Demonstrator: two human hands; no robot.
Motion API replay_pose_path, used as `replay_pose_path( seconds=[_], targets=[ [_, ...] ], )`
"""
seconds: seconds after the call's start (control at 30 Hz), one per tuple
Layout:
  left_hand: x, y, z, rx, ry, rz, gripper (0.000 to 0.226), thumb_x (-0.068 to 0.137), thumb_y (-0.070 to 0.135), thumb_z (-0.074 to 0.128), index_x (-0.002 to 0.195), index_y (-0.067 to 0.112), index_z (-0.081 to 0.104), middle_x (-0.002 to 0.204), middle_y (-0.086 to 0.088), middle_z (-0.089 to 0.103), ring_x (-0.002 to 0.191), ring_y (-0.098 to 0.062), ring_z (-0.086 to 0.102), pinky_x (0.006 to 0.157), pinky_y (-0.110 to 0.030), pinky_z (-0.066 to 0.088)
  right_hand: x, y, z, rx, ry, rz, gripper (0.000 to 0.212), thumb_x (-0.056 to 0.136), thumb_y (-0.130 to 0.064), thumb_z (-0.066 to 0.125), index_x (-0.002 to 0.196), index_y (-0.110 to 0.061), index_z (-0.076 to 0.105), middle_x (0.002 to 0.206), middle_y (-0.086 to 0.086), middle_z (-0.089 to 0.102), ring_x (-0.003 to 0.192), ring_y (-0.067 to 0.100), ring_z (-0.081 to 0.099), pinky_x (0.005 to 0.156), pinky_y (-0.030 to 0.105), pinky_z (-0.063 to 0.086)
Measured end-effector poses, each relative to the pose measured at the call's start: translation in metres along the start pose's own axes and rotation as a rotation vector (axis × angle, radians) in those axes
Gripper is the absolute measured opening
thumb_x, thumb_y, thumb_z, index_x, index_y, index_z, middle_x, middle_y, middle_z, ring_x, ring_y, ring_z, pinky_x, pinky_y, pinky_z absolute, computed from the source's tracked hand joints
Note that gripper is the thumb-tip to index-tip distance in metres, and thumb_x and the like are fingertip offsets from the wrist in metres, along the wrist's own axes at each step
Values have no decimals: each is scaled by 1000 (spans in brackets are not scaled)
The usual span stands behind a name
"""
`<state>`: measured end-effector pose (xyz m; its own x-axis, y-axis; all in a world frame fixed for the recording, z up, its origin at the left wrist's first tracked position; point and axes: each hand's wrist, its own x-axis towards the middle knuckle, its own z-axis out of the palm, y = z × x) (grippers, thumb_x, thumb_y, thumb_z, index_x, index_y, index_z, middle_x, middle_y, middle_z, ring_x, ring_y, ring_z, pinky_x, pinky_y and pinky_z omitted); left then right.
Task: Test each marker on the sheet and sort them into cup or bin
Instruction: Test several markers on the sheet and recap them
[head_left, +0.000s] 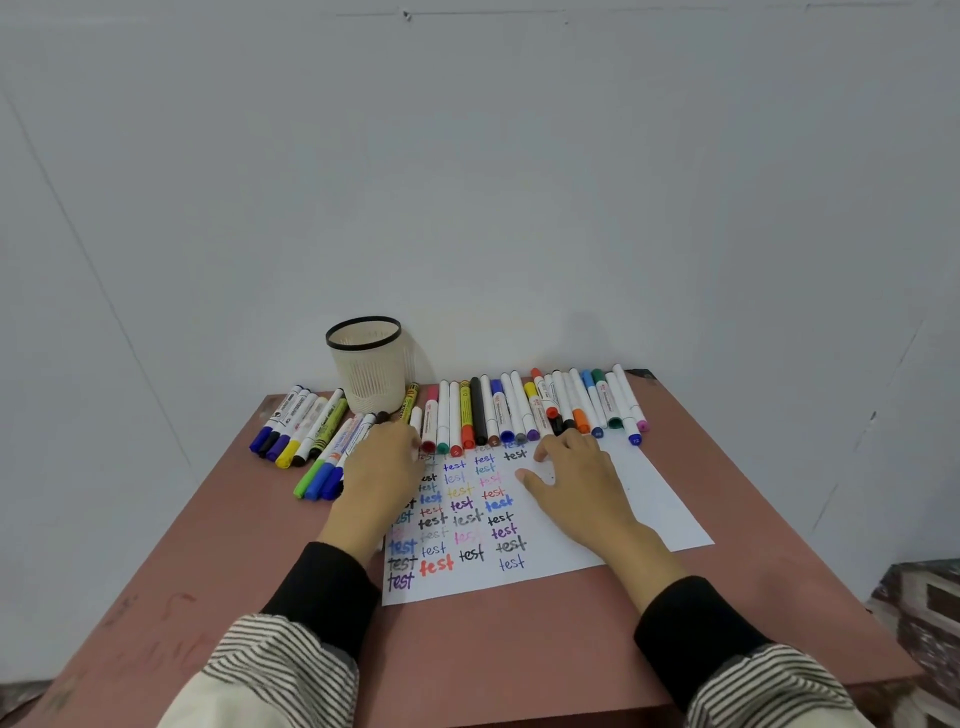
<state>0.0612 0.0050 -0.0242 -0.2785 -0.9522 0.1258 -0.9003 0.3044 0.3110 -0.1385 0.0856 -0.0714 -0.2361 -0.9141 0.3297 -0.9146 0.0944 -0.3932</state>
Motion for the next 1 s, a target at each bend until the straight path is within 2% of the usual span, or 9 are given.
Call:
replay_pose_path(
  seconds=[0.2,0.3,0.4,0.6,0.7,0.77,0.83,1.0],
  targets=[
    [-17,1,-13,120,-130,-34,22,87,34,69,105,25,62,106,3,56,95,-15,56,71,-30,43,1,0,0,-4,-4,3,35,95,-48,51,117,-21,55,121,-2,49,114,16,41,95,30,35],
    [-13,-2,-16,62,-60,20,28,90,38,65,114,26,60,119,1,53,108,-17,55,83,-34,47,0,0,-1,-4,-6,6,35,95,-48,51,117,-21,55,121,-3,50,114,16,41,95,29,35],
    [-13,-7,-12,50,-38,43,32,93,34,60,124,25,56,126,-1,50,113,-19,53,83,-34,46,0,0,-1,1,-8,5,35,95,-48,51,117,-21,55,120,-3,50,114,16,41,94,30,35],
    [-11,-19,-9,44,-131,23,32,89,27,65,120,28,58,121,-1,54,106,-18,56,87,-37,51,0,0,-3,4,-16,9,35,95,-47,51,118,-21,55,121,-2,49,114,16,42,96,29,35],
    [-10,-18,-10,22,-65,24,34,89,34,66,121,29,58,118,-1,54,108,-19,54,86,-37,51,0,1,-5,11,-16,17,34,96,-46,52,119,-21,54,123,-2,49,114,15,42,96,29,36],
    [-9,-16,-6,5,-7,48,41,89,41,64,128,30,54,124,-2,49,117,-22,46,88,-37,48,0,2,-7,21,-10,28,34,96,-44,52,120,-20,55,123,-2,49,114,16,43,96,28,36],
    [-8,-13,1,18,-18,95,52,88,49,62,135,33,47,137,0,42,129,-24,33,98,-40,40,0,3,-8,35,-6,38,33,96,-43,53,119,-19,55,123,-1,49,113,16,44,95,28,36],
    [0,-9,12,38,-88,156,60,87,57,59,141,39,39,149,5,28,136,-28,18,111,-46,23,2,7,-5,65,-10,40,32,95,-43,55,117,-19,56,121,-2,50,113,15,44,94,27,35]
  ],
)
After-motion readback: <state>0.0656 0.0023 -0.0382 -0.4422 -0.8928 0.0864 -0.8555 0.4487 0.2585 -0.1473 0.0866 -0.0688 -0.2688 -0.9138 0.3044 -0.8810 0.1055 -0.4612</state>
